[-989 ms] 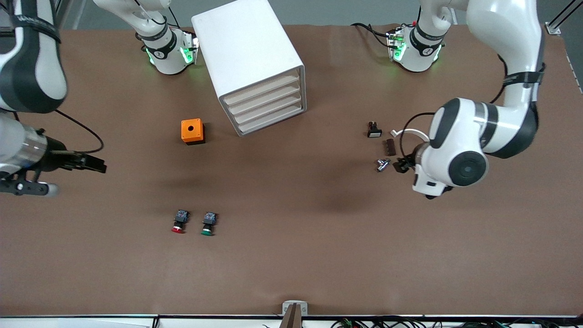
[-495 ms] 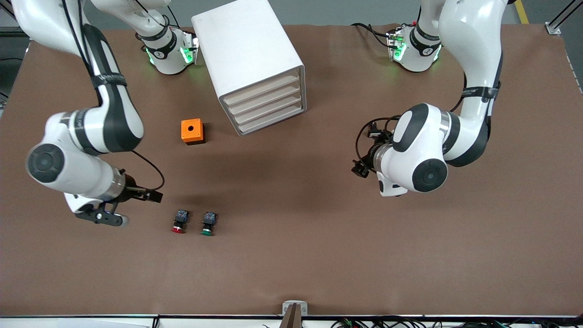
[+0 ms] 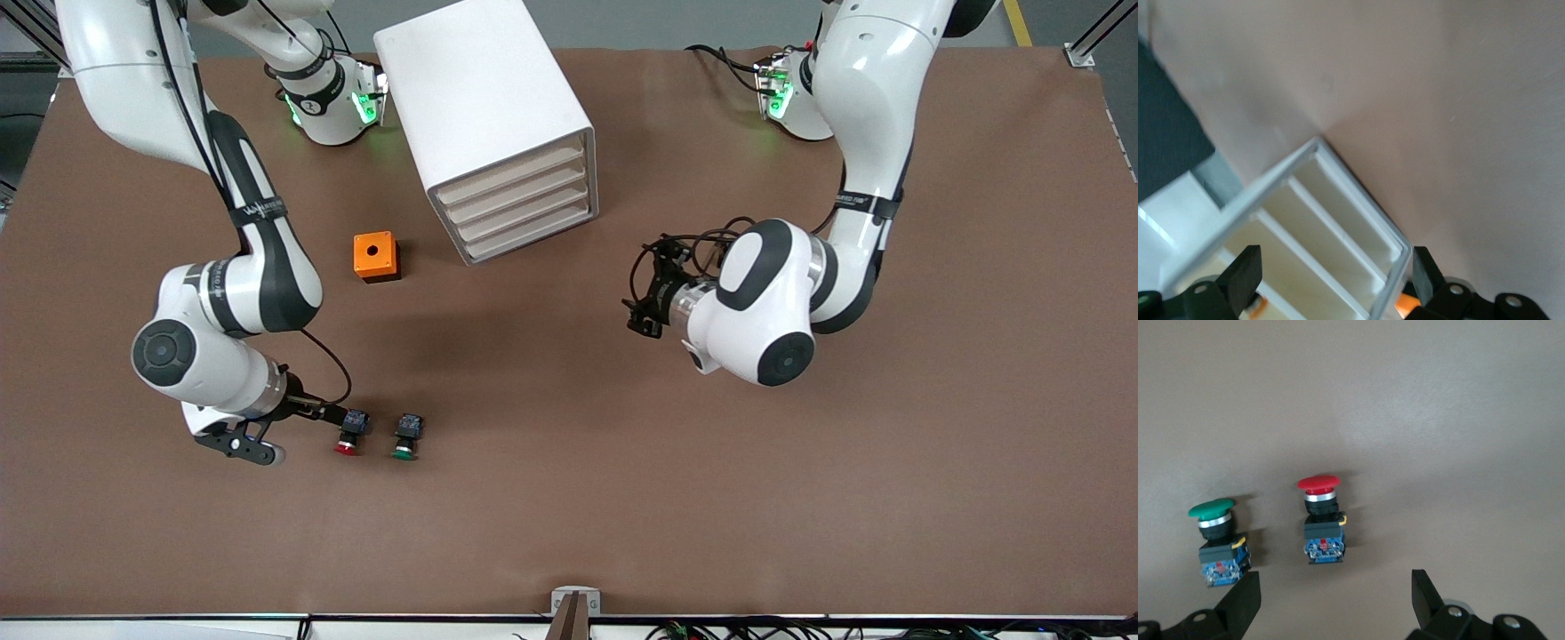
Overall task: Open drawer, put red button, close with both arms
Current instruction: 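Reach the right gripper to the red button while the left gripper reaches the drawer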
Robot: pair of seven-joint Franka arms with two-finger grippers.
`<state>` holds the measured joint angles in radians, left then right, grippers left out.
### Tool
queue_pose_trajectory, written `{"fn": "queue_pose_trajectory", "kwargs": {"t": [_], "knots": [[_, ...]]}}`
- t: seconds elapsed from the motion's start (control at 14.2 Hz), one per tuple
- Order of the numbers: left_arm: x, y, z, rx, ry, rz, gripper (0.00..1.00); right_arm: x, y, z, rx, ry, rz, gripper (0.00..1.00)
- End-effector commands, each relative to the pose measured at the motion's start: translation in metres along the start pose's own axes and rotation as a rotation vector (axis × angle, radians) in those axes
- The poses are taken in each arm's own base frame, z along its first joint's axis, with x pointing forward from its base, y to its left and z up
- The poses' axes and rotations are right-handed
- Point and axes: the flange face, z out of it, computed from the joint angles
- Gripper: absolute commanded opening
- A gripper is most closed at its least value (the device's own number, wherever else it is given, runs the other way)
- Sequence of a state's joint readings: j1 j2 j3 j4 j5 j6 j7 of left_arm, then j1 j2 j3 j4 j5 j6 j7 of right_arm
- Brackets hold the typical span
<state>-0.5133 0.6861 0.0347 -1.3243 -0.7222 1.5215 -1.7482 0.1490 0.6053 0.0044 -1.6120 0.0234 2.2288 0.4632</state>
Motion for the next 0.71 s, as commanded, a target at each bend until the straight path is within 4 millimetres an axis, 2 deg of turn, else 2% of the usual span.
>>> {"fn": "queue_pose_trajectory", "kwargs": {"t": [0.0,0.21,0.42,0.57,0.64], "knots": [[-0.011,0.009,0.014,0.059,-0.086,-0.143,0.99,-0.004,-0.014,0.023,0.012,0.016,0.052,1.0],[-0.01,0.022,0.031,0.131,-0.197,-0.286,0.99,-0.006,-0.018,0.042,0.001,0.019,0.036,1.0],[-0.006,0.035,0.059,0.218,-0.248,-0.428,0.99,-0.006,-0.015,0.061,-0.008,0.01,0.037,1.0],[-0.005,0.036,0.071,0.273,-0.26,-0.474,0.99,-0.005,-0.014,0.074,-0.005,0.017,0.04,1.0],[-0.005,0.036,0.083,0.318,-0.258,-0.484,0.95,-0.005,-0.014,0.077,-0.004,0.02,0.043,0.99]]}}
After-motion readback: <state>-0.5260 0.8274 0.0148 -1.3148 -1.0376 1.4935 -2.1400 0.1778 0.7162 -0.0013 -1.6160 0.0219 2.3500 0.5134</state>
